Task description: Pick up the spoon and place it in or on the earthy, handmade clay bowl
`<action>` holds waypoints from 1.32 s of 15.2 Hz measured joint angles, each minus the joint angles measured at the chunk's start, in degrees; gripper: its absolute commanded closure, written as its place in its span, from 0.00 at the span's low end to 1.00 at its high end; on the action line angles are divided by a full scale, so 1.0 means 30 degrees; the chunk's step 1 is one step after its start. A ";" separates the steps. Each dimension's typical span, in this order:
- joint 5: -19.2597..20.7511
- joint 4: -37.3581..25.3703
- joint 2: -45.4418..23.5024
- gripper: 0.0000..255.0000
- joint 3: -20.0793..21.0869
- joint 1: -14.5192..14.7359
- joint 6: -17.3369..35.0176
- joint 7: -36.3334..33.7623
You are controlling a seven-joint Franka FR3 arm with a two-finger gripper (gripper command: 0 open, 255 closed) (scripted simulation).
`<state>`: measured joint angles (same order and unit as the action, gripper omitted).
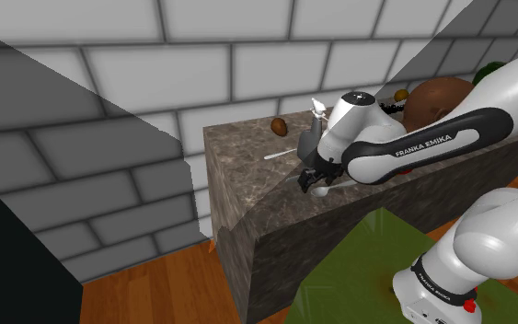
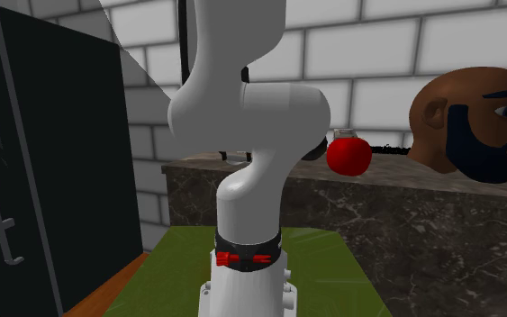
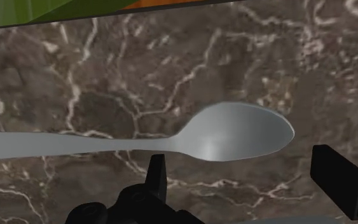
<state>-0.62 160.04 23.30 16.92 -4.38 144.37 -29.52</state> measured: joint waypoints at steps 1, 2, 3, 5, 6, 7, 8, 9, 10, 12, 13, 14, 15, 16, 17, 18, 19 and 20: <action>0.0002 0.0006 -0.0005 0.00 0.0000 -0.0002 0.0012 0.0000; 0.0003 0.0009 -0.0007 0.00 0.0001 -0.0003 0.0020 -0.0001; 0.0003 0.0011 -0.0009 0.00 0.0002 -0.0003 0.0024 -0.0002; 0.0003 0.0011 -0.0009 1.00 0.0002 -0.0003 0.0024 -0.0002; 0.0002 0.0009 -0.0008 1.00 0.0003 -0.0001 0.0024 -0.0002; 0.0003 0.0010 -0.0008 1.00 0.0003 -0.0002 0.0024 -0.0002; 0.0002 0.0010 -0.0008 1.00 0.0003 -0.0001 0.0024 -0.0002; 0.0002 0.0011 -0.0007 1.00 0.0003 -0.0001 0.0024 -0.0002; 0.0002 0.0011 -0.0008 1.00 0.0003 -0.0001 0.0025 -0.0002; 0.0002 0.0012 -0.0008 1.00 0.0003 -0.0001 0.0026 -0.0002; 0.0002 0.0012 -0.0007 1.00 0.0002 -0.0001 0.0026 -0.0001; 0.0003 0.0012 -0.0009 1.00 0.0003 -0.0002 0.0027 -0.0002; -0.0027 -0.0038 0.0099 1.00 -0.0028 0.0022 -0.0129 0.0035; -0.0075 -0.0118 0.0267 1.00 -0.0066 0.0063 -0.0371 0.0080; -0.0128 -0.0187 0.0507 1.00 -0.0156 0.0098 -0.0672 0.0190; -0.0195 -0.0302 0.0790 1.00 -0.0225 0.0156 -0.1063 0.0268; -0.0234 -0.0425 0.0977 1.00 -0.0274 0.0191 -0.1372 0.0324; -0.0243 -0.0626 0.1104 1.00 -0.0333 0.0193 -0.1697 0.0392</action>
<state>-1.35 158.16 26.61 15.92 -3.80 139.28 -28.35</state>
